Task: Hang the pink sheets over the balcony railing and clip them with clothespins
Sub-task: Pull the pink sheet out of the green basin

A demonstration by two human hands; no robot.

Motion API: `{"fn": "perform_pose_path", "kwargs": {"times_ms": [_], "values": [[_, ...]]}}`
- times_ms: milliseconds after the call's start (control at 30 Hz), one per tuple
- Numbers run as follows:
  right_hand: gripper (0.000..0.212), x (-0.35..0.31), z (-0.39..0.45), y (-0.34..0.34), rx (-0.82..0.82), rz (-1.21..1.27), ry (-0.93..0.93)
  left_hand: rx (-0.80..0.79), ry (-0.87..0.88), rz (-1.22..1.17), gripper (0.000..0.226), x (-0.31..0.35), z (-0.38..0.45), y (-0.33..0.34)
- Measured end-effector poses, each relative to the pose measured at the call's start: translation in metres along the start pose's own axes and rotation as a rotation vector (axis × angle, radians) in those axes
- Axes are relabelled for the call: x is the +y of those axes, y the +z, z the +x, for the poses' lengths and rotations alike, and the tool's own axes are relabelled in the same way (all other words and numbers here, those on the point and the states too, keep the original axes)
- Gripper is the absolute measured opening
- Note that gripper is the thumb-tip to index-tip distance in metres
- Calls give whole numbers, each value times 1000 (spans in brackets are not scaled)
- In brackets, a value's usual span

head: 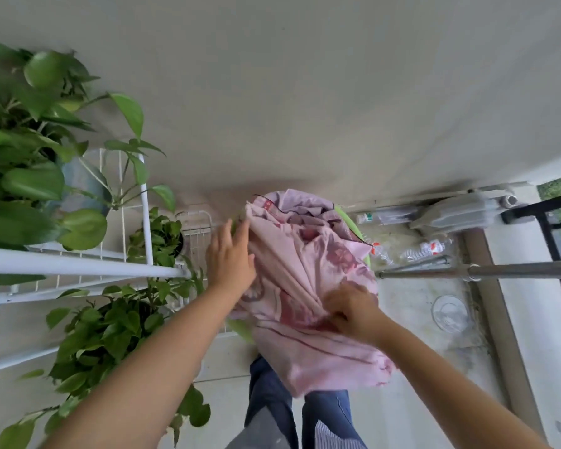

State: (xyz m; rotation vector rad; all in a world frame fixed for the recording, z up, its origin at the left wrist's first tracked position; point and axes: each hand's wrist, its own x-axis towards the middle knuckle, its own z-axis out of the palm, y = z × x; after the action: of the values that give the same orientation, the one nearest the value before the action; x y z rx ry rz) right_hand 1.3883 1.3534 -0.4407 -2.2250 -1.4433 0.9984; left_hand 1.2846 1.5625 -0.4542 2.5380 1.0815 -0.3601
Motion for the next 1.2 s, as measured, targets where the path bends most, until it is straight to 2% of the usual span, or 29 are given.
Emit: {"fn": "perform_pose_path", "kwargs": {"times_ms": [67, 167, 267, 367, 433, 533, 567, 633, 700, 767, 833, 867, 933, 967, 1100, 1200], "values": [[11, 12, -44, 1, -132, -92, 107, -185, -33, 96, 65, -1, 4, 9], [19, 28, -79, 4, -308, -184, 315, -337, -13, 118, 43, -3, -3, 33], [27, 33, -72, 4, -519, -245, 396, -352, 15, 24, 49, 1, -7, 61], [37, 23, -42, -6, -687, -269, 396, -301, 22, -118, 77, 3, -1, 75], [35, 11, -17, -17, -607, -239, 375, -266, 25, -156, 79, -2, 7, 79], [48, -2, 25, -18, -206, -180, 255, -266, 81, -121, 48, -6, 17, 83], [58, -6, 39, -12, -137, -196, 230, -278, 102, -104, 39, -6, 18, 82], [65, -14, 61, 2, -138, -265, 271, -310, 123, -134, 31, -5, 16, 76], [46, -21, 71, 10, -164, -317, 326, -295, 164, -220, 27, -7, 8, 64], [23, -21, 66, 7, -144, -267, 265, -225, 222, -287, 24, -14, -1, 51], [14, -22, 47, -1, -108, -203, 49, -111, 230, -304, 31, -22, -9, 39], [22, -23, 33, -6, -51, -200, -90, -77, 196, -278, 43, -25, -10, 36], [39, -27, 1, -17, 27, -155, -220, -125, 147, -158, 63, -21, -3, 34], [41, -27, -13, -25, 6, -146, -232, -165, 155, -130, 64, -14, 3, 35], [33, -15, -42, -49, 11, -101, -139, -201, 361, -35, 33, 18, 22, 36], [14, -5, -41, -60, 48, -202, 158, -180, 277, -18, 31, 22, 24, 11]]}}
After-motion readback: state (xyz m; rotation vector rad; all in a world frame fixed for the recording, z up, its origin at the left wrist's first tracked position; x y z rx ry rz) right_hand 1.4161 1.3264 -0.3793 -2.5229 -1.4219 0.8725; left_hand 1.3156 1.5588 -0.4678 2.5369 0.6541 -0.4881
